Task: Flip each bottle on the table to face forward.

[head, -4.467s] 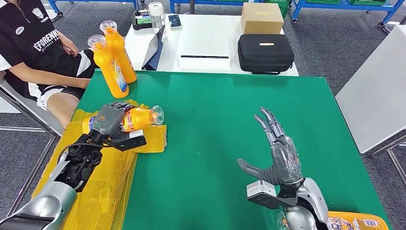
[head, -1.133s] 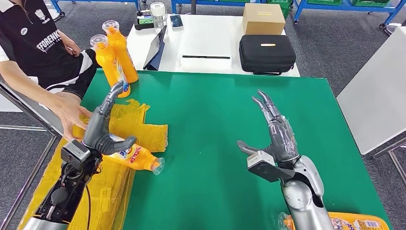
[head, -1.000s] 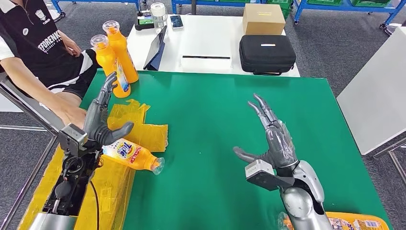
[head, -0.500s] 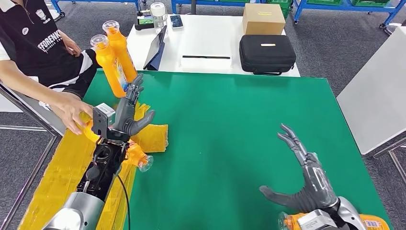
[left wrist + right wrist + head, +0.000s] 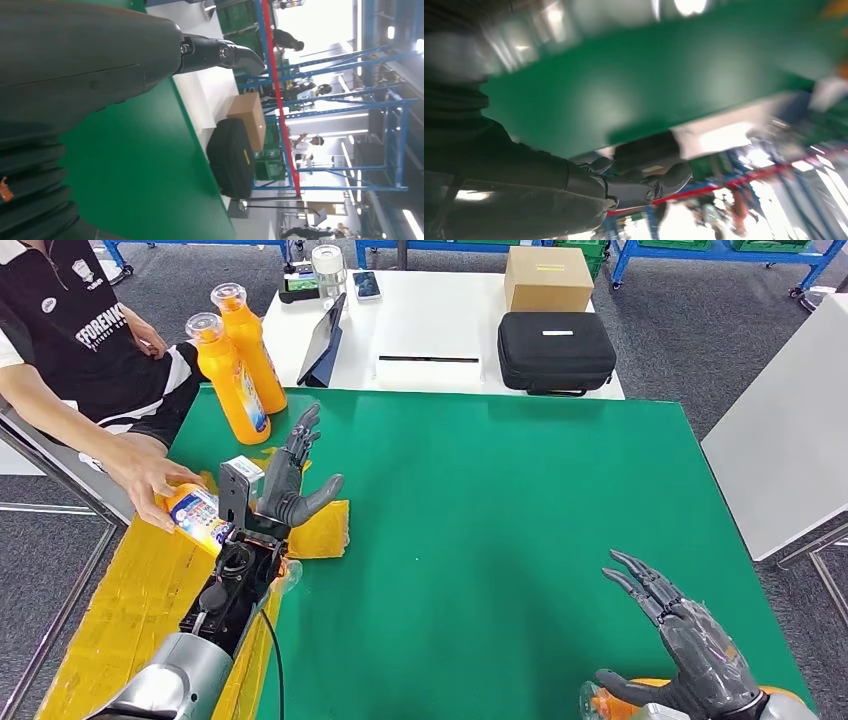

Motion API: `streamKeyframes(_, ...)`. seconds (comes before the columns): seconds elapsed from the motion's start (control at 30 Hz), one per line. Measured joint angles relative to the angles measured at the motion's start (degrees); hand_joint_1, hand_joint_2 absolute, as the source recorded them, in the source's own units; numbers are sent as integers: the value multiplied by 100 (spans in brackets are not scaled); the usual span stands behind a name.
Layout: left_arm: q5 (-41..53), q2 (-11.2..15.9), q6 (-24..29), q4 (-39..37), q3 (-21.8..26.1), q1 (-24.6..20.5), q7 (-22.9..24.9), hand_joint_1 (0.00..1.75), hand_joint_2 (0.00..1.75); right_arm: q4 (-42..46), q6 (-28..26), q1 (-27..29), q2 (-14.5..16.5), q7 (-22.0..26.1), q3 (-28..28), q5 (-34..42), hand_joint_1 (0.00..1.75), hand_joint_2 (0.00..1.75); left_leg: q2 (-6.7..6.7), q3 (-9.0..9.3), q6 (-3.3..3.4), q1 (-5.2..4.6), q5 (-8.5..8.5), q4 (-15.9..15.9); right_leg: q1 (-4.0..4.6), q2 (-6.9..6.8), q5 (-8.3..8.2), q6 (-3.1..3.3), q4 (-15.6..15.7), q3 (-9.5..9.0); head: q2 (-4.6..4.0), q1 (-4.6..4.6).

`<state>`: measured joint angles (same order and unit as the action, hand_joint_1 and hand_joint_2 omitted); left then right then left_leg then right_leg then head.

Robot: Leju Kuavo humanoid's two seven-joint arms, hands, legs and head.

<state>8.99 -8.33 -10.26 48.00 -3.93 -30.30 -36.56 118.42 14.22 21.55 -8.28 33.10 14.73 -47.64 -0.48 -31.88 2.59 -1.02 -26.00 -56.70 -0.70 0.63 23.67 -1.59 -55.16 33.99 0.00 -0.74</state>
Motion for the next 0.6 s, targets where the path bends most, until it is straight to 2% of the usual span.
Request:
streamKeyframes(0.13, 58, -30, 8, -157, 39, -18, -29, 0, 175, -229, 36, -3, 84, 11, 247, -723, 0, 175, -1, 0, 0, -1, 0, 0, -2, 0, 0, 0, 0, -2, 0, 2)
streamKeyframes(0.6, 64, -67, 9, -357, 66, -76, -26, 0, 175, -529, 46, -39, 219, 15, 422, -895, 0, 175, 0, 0, 0, 0, 1, 0, 0, 0, -1, -1, 0, -1, 0, 1)
